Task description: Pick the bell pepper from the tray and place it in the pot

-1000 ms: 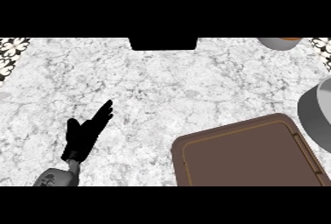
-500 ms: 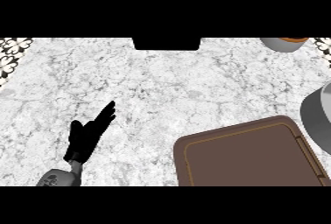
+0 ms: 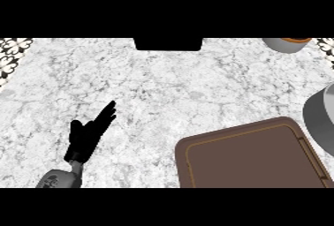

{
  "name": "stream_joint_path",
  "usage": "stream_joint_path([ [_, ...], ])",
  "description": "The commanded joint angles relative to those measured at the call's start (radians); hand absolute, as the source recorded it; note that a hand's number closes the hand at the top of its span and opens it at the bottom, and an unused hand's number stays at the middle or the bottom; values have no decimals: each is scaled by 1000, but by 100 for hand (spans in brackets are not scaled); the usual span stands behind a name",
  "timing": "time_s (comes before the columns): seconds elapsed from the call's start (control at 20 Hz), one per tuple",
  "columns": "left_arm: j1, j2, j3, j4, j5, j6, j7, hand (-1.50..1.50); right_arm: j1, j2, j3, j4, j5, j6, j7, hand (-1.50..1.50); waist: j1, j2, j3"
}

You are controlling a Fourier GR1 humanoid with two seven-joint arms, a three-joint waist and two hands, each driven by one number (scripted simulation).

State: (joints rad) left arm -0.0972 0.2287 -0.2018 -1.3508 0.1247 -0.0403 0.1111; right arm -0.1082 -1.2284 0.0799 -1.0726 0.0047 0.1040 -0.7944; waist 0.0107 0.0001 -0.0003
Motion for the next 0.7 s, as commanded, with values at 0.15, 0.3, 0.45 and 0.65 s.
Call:
stream_joint_path([
  [0.15, -15, 1, 3, -7, -15, -3, 18, 0, -41, 50, 134, -136, 298, -223, 241, 150, 2, 1, -1],
  [0.3, -14, -21, 0, 34, -20, -5, -10, 0, -47, 71, 226, -156, 364, -113, 374, 150, 6, 5, -1],
  [0.45, 7, 14, 12, -33, 2, -24, 31, 0, -24, 116, 302, -165, 390, -16, 572, 150, 19, 3, -2],
  [0.65, 9, -17, 2, -40, -23, -4, 44, 0, -130, 165, 311, -140, 453, 108, 617, -150, 6, 1, 0],
])
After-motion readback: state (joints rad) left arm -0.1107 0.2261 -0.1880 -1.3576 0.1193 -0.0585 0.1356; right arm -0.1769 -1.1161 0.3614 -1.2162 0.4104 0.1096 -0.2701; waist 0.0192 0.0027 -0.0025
